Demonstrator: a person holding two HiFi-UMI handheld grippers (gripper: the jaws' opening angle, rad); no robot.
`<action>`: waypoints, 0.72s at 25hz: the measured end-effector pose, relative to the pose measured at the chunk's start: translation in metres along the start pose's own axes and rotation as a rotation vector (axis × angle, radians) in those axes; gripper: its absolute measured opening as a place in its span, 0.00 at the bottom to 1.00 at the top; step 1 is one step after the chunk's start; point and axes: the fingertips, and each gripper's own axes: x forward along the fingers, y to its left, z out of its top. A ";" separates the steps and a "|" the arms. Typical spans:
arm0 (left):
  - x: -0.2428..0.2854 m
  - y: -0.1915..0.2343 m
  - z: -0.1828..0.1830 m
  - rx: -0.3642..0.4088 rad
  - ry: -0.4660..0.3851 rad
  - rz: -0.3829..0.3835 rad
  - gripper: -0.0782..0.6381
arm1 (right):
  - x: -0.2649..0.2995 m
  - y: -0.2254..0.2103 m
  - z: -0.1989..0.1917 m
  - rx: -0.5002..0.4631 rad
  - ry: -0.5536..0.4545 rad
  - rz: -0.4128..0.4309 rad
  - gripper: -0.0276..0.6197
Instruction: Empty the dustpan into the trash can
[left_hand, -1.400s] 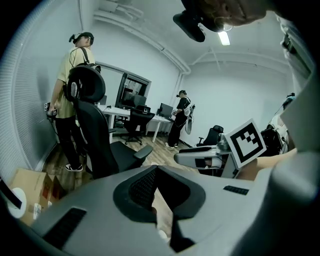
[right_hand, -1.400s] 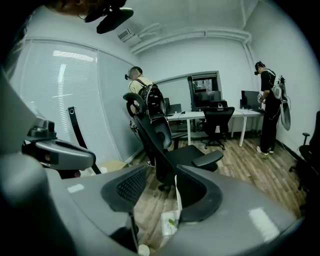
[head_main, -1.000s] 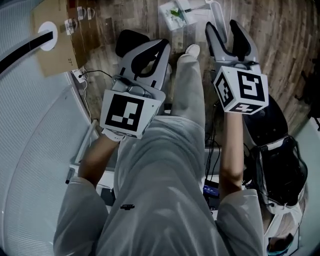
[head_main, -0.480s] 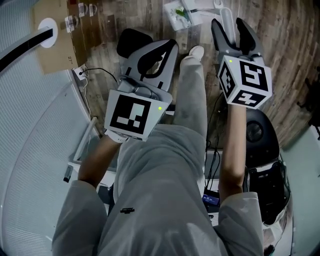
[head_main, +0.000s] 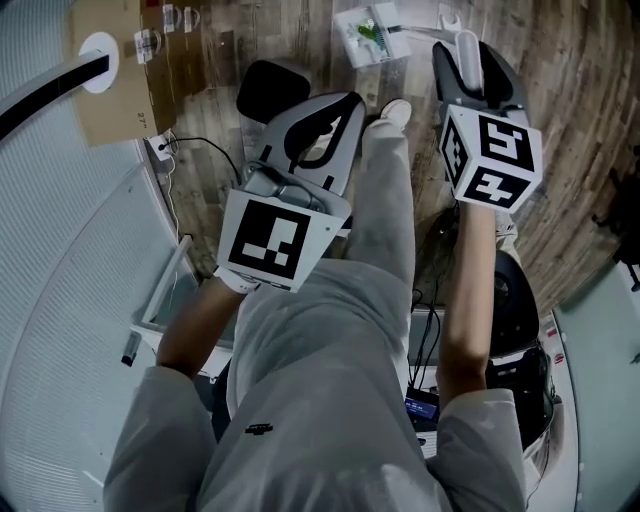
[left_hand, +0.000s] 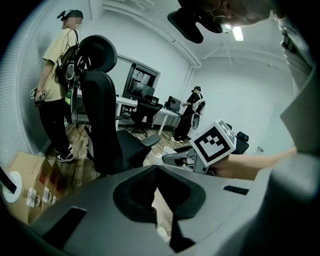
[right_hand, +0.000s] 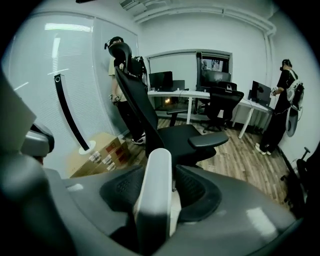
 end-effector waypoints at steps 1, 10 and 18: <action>0.000 0.000 -0.001 -0.003 0.003 0.002 0.11 | 0.001 -0.003 -0.001 -0.015 0.013 -0.015 0.28; 0.000 0.006 -0.004 -0.010 0.000 0.012 0.11 | 0.007 -0.001 0.000 -0.036 0.019 -0.036 0.23; -0.013 0.010 0.005 0.020 -0.030 0.027 0.11 | -0.006 -0.004 -0.001 -0.003 0.016 -0.063 0.23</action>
